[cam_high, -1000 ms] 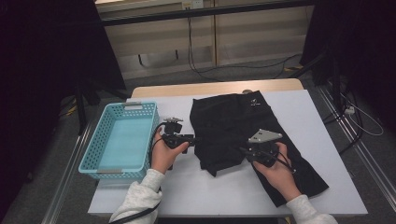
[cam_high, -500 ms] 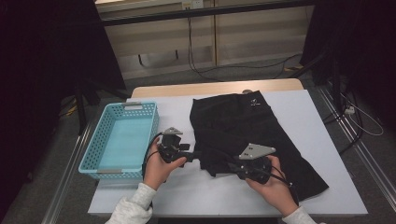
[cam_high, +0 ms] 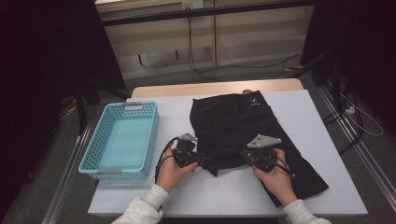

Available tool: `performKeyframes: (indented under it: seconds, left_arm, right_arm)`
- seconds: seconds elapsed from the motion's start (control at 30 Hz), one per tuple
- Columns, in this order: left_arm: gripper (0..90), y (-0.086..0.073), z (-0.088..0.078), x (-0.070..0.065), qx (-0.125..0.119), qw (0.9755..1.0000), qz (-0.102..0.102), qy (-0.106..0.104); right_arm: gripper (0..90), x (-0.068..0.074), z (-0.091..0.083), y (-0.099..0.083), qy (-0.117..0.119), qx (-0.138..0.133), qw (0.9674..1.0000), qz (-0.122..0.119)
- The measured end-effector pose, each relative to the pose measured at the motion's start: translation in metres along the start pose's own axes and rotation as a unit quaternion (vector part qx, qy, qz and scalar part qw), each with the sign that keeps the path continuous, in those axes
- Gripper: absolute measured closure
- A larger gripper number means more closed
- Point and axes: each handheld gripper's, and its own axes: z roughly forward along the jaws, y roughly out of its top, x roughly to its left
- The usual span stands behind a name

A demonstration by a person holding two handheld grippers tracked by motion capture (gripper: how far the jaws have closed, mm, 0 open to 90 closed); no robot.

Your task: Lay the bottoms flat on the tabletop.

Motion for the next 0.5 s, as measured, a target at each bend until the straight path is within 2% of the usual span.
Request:
performKeyframes:
  seconds: [0.1, 0.2, 0.3, 0.4, 0.5]
  left_arm:
    - [89.3, 0.004, -0.003, -0.003, 0.001, 0.9999, -0.012, -0.007]
    - [89.9, 0.009, -0.012, -0.004, -0.011, 0.9996, -0.018, -0.02]
    - [90.0, 0.013, -0.022, -0.003, -0.025, 0.999, -0.026, -0.028]
    - [90.0, 0.016, -0.034, -0.003, -0.042, 0.9982, -0.03, -0.031]
    - [90.0, 0.014, -0.041, -0.004, -0.044, 0.998, -0.034, -0.028]
  right_arm:
    - [78.9, 0.001, 0.0, 0.0, -0.001, -0.002, 1.0, -0.004]
    - [74.4, 0.005, -0.005, 0.001, 0.004, -0.013, 0.9999, -0.005]
    - [74.3, 0.007, -0.009, 0.002, 0.005, -0.017, 0.9998, -0.007]
    - [74.6, 0.007, -0.009, 0.0, 0.008, -0.01, 0.9999, -0.01]
    - [73.9, 0.009, -0.01, -0.002, 0.009, -0.005, 0.9999, -0.009]
